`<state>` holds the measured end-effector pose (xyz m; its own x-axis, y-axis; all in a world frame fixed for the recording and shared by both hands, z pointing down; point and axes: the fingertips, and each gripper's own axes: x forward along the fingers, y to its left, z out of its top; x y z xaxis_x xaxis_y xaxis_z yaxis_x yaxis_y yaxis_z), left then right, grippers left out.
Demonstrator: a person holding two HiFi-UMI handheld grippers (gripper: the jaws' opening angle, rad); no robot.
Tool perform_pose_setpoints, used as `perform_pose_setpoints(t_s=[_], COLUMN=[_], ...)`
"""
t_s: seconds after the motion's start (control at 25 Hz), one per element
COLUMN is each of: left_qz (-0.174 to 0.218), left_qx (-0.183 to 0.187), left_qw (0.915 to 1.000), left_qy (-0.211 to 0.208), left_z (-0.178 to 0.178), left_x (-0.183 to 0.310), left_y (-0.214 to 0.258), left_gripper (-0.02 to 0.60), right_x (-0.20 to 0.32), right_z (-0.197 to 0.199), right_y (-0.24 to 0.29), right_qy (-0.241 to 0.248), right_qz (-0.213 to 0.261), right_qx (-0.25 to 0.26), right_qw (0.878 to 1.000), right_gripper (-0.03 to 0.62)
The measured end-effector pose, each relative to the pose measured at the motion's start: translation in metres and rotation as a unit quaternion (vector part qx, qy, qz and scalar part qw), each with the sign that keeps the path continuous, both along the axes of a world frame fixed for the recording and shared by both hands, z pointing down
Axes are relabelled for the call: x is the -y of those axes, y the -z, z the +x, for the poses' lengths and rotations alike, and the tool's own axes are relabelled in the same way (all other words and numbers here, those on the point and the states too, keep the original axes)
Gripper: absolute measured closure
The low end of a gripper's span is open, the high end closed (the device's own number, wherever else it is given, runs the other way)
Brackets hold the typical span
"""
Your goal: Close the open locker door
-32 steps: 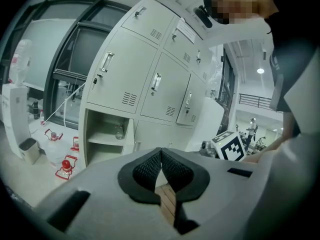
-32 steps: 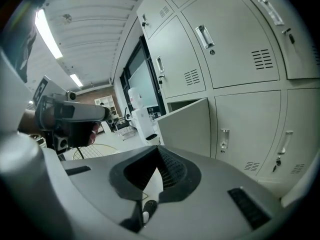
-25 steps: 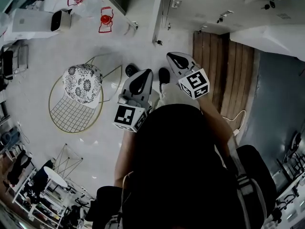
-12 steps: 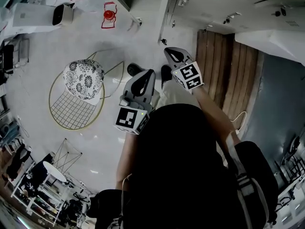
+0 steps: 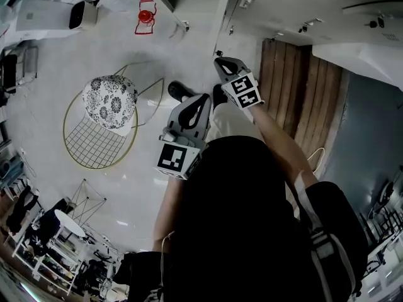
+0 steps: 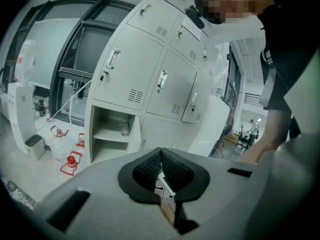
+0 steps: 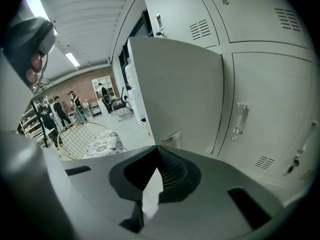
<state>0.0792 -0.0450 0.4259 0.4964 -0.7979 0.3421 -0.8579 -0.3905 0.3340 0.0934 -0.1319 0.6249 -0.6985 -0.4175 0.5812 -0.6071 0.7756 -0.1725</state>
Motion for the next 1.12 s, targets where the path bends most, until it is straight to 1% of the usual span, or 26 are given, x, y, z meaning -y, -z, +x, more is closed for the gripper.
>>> perform_pose_setpoints(t_s=[0.08, 0.24, 0.36, 0.48, 0.6, 0.84, 1.12], left_qz=[-0.002, 0.015, -0.002, 0.005, 0.003, 0.014, 0.002], left_qx=[0.000, 0.006, 0.001, 0.003, 0.004, 0.008, 0.005], left_qw=[1.0000, 0.9998, 1.0000, 1.0000, 1.0000, 0.9999, 0.9998], left_qy=[0.000, -0.008, 0.002, 0.004, 0.008, 0.003, 0.017], left_z=[0.000, -0.002, -0.003, -0.007, -0.011, -0.019, -0.033], left_x=[-0.001, -0.003, -0.001, 0.001, 0.000, -0.002, 0.000], left_y=[0.000, -0.001, -0.001, -0.001, -0.002, -0.003, -0.004], left_gripper=[0.563, 0.563, 0.563, 0.563, 0.563, 0.563, 0.563], right_x=[-0.002, -0.003, 0.001, 0.003, 0.003, 0.003, 0.006], right_z=[-0.002, -0.005, -0.004, -0.006, -0.009, -0.019, -0.030], right_y=[-0.004, -0.010, -0.013, -0.014, -0.015, -0.015, -0.014], right_qy=[0.003, 0.005, 0.001, -0.001, -0.001, 0.002, -0.002], right_qz=[-0.003, -0.005, -0.005, -0.006, -0.007, -0.008, -0.009], right_qx=[-0.006, -0.014, -0.016, -0.016, -0.017, -0.017, -0.021], right_qw=[1.000, 1.000, 1.000, 1.000, 1.000, 1.000, 1.000], right_gripper=[0.591, 0.591, 0.591, 0.591, 0.591, 0.591, 0.591])
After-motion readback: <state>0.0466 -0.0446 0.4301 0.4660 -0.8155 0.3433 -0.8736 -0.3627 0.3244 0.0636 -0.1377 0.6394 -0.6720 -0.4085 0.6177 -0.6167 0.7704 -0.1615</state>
